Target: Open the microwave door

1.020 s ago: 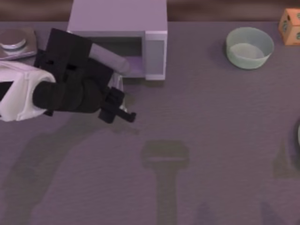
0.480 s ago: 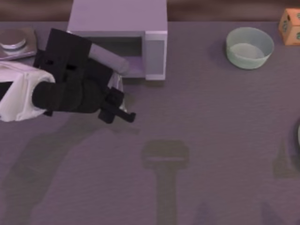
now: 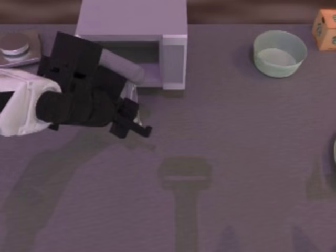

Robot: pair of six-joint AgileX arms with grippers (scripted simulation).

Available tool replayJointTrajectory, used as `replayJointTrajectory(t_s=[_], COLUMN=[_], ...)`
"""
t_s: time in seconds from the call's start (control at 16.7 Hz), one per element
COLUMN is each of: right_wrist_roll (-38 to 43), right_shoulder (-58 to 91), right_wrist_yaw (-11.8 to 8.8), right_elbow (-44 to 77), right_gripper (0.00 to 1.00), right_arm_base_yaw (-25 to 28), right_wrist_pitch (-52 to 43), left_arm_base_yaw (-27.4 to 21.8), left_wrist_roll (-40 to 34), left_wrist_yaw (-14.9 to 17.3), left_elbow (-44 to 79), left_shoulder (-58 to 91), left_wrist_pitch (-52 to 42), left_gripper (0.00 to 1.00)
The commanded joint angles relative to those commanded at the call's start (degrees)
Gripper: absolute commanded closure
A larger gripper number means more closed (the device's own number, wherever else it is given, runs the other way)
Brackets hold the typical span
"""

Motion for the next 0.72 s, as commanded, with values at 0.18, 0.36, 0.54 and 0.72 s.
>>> replayJointTrajectory(t_s=[0.18,0.36,0.54,0.72], right_wrist_roll=[0.0,0.0,0.0,0.0], right_shoulder=[0.0,0.0,0.0,0.0], right_wrist_yaw=[0.0,0.0,0.0,0.0], right_elbow=[0.0,0.0,0.0,0.0], right_gripper=[0.0,0.0,0.0,0.0], right_arm_base_yaw=[0.0,0.0,0.0,0.0], right_wrist_pitch=[0.0,0.0,0.0,0.0], left_arm_base_yaw=[-0.3,1.2,2.6,2.7], left_wrist_roll=[-0.1,2.8,5.7,5.8], left_wrist_yaw=[0.6,2.5,4.6,4.7], left_elbow=[-0.1,-0.6,-1.3,-1.4], left_shoulder=[0.1,-0.8,-1.5,-1.5], left_wrist_pitch=[-0.2,-0.6,-1.2,-1.3], left_gripper=[1.0,1.0,1.0,1.0])
